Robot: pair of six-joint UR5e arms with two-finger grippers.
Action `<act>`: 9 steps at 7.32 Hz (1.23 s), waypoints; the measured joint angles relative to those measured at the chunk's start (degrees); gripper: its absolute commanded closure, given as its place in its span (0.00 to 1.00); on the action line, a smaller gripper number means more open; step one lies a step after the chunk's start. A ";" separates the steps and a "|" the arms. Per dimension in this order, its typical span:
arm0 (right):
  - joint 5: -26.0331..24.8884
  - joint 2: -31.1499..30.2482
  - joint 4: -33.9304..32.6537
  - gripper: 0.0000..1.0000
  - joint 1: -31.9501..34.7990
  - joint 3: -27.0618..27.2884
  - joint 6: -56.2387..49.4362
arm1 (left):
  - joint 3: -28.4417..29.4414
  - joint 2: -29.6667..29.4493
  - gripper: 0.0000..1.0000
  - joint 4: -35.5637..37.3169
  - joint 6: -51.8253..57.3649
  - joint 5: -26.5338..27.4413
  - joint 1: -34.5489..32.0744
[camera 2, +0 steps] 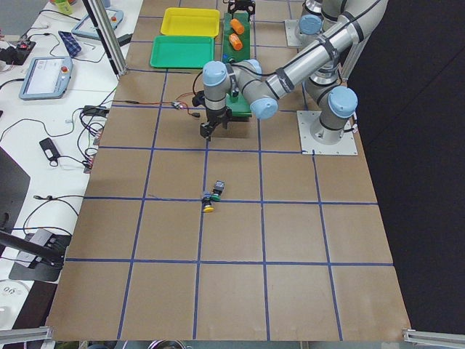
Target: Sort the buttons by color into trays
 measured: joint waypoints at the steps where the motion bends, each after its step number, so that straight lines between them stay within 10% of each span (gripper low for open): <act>1: 0.00 0.00 0.00 0.00 0.00 0.00 -0.02 | 2.21 -3.05 0.00 -0.08 8.94 0.99 2.87; 9: 0.02 1.64 -2.90 0.00 0.11 -0.72 -10.54 | 4.89 -12.76 0.00 2.13 51.03 1.41 14.71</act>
